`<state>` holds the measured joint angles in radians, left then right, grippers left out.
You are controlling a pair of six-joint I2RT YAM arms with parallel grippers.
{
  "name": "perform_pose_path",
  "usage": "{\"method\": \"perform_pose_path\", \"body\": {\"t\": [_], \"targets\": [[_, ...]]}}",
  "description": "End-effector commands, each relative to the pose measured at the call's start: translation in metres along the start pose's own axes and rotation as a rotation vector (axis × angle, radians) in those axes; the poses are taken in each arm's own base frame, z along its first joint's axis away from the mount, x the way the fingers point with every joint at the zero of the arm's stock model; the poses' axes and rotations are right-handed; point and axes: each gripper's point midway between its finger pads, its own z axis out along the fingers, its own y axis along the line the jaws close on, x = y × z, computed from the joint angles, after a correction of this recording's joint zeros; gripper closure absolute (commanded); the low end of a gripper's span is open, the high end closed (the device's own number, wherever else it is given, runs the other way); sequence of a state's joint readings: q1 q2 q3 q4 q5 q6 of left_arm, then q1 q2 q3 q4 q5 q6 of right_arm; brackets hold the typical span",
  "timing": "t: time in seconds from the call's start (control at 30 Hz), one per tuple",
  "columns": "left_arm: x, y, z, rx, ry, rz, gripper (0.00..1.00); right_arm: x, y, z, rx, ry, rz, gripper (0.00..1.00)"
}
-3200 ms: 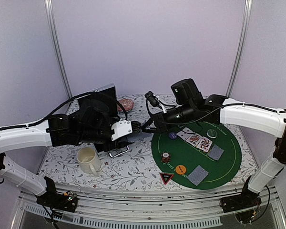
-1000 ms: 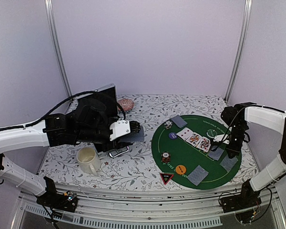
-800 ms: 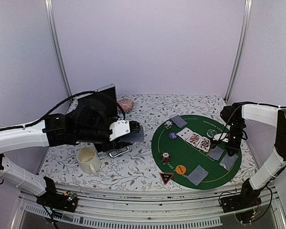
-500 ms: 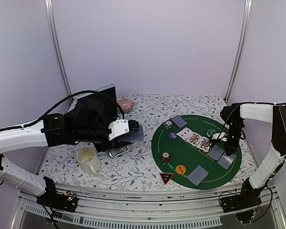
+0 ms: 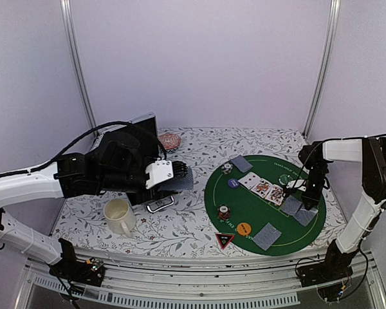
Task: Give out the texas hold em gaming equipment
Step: Place the poker card in the community card area, then place the face-down deck piles at the center of the board.
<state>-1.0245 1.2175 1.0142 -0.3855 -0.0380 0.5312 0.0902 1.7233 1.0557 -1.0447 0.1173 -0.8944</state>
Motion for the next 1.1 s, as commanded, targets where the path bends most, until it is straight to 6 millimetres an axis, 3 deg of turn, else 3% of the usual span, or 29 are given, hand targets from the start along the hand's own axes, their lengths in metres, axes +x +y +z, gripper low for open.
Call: {"method": "perform_pose_path", "body": {"t": [0.0, 0.13, 0.33, 0.43, 0.53, 0.57, 0.6, 0.87, 1.07], "targets": [[-0.001, 0.005, -0.005, -0.024, -0.021, 0.004, 0.48, -0.007, -0.010, 0.001, 0.017, -0.018, -0.001, 0.97], [0.000, 0.005, -0.004, -0.022, -0.018, 0.005, 0.49, -0.004, -0.016, 0.004, 0.042, 0.013, 0.002, 0.84], [0.000, 0.004, -0.004, -0.022, -0.018, 0.006, 0.48, 0.000, -0.029, -0.001, 0.108, 0.035, 0.012, 0.44], [0.000, 0.002, -0.004, -0.011, -0.020, 0.012, 0.48, -0.002, -0.033, -0.008, 0.137, 0.014, 0.026, 0.32], [0.000, -0.004, -0.003, 0.015, -0.025, 0.020, 0.49, 0.003, -0.041, -0.020, 0.190, 0.028, 0.047, 0.27], [0.001, -0.007, -0.002, 0.027, -0.026, 0.023, 0.49, 0.004, -0.044, -0.026, 0.212, 0.026, 0.057, 0.08], [0.002, -0.011, 0.000, 0.043, -0.025, 0.028, 0.48, 0.005, -0.047, -0.033, 0.232, 0.020, 0.070, 0.00], [0.023, -0.052, 0.019, 0.163, 0.035, -0.101, 0.50, -0.014, -0.061, -0.122, 0.500, -0.199, 0.113, 0.01], [0.048, -0.082, 0.041, 0.219, 0.046, -0.259, 0.50, -0.053, -0.050, -0.204, 0.672, -0.525, 0.097, 0.01]]}}
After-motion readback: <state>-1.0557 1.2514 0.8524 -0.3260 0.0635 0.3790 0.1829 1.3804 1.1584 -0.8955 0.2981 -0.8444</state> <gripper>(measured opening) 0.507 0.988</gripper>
